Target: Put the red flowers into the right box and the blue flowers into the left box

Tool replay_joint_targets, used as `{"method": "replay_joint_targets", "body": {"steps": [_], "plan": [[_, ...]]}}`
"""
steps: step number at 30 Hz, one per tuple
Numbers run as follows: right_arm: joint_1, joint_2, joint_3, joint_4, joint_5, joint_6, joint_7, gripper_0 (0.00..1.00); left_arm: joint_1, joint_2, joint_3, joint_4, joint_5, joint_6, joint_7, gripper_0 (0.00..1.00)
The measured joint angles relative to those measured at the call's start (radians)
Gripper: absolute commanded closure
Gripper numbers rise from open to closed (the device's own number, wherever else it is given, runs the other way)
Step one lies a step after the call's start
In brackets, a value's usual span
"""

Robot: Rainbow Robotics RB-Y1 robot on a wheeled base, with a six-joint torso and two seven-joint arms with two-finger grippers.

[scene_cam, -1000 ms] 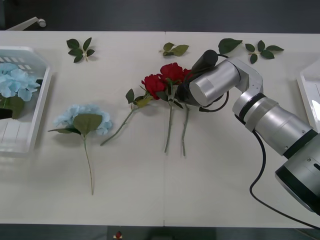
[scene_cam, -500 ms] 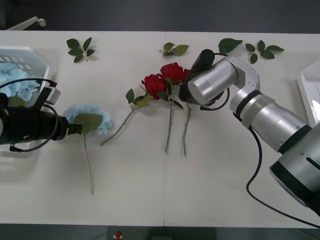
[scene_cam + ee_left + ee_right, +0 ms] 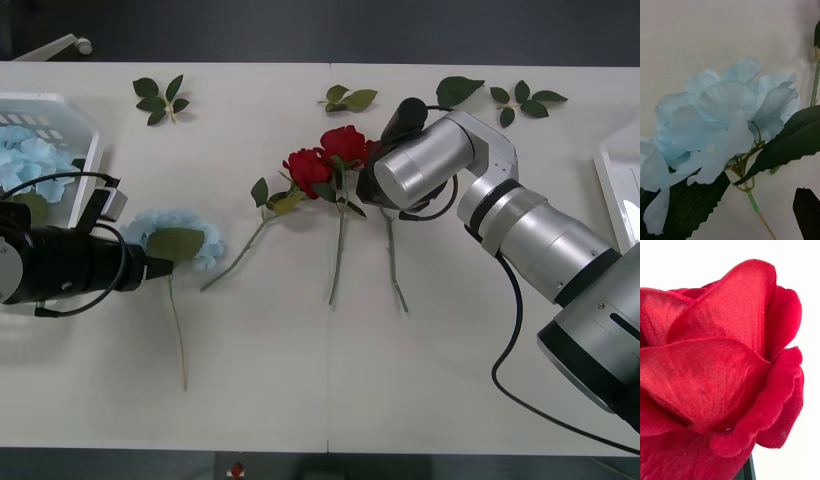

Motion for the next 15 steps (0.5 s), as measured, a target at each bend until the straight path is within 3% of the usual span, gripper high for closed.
{"method": "replay_joint_targets", "body": {"steps": [7,15], "plan": [[0.0,-0.023,0.0,-0.03,-0.074,0.016,0.0,1.0,0.01,-0.023,-0.005,0.0,-0.036,0.0,0.0,0.0],[0.0,-0.199,-0.024,-0.203,-0.22,0.18,0.148,1.0,0.003,-0.101,-0.02,0.001,-0.192,0.0,0.0,0.0]]}}
